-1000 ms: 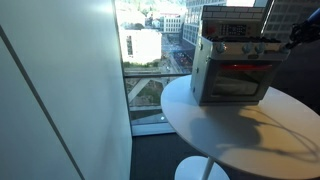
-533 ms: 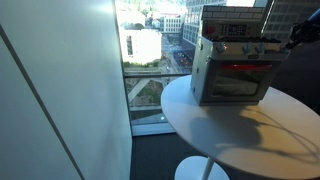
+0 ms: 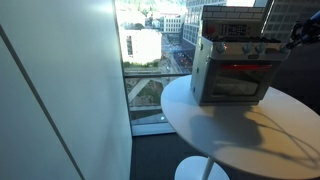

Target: Turn the knob on the far right to the right

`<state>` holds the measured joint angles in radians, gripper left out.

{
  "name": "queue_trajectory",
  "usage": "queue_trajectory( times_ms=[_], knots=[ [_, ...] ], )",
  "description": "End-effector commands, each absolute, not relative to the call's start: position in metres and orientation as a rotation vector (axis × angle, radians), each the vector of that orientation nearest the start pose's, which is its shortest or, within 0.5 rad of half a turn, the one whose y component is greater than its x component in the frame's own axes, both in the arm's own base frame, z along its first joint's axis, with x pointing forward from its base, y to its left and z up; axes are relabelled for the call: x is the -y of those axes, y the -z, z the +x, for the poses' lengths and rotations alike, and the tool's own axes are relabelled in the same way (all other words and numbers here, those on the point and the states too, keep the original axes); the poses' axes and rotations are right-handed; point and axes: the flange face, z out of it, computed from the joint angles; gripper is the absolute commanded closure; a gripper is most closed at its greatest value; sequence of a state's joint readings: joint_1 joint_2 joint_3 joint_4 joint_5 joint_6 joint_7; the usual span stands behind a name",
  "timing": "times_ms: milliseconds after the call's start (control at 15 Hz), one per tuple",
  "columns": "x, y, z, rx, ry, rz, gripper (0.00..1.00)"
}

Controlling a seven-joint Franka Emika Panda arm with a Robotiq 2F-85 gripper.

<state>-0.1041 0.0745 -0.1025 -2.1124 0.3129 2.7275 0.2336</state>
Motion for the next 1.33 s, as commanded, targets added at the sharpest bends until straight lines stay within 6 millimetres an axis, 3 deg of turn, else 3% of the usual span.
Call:
queue_trajectory(
  times_ms=[0, 1000, 1067, 1133, 1267],
  knots=[
    [0.144, -0.440, 0.577, -1.088, 0.804, -2.564, 0.95],
    [0.154, -0.434, 0.566, -1.375, 0.811, -2.189, 0.95],
    [0.153, -0.433, 0.565, -1.372, 0.811, -2.193, 0.63],
    [0.153, -0.433, 0.565, -1.371, 0.810, -2.194, 0.63],
    [0.156, -0.435, 0.563, -1.371, 0.834, -2.203, 0.49]
  ],
)
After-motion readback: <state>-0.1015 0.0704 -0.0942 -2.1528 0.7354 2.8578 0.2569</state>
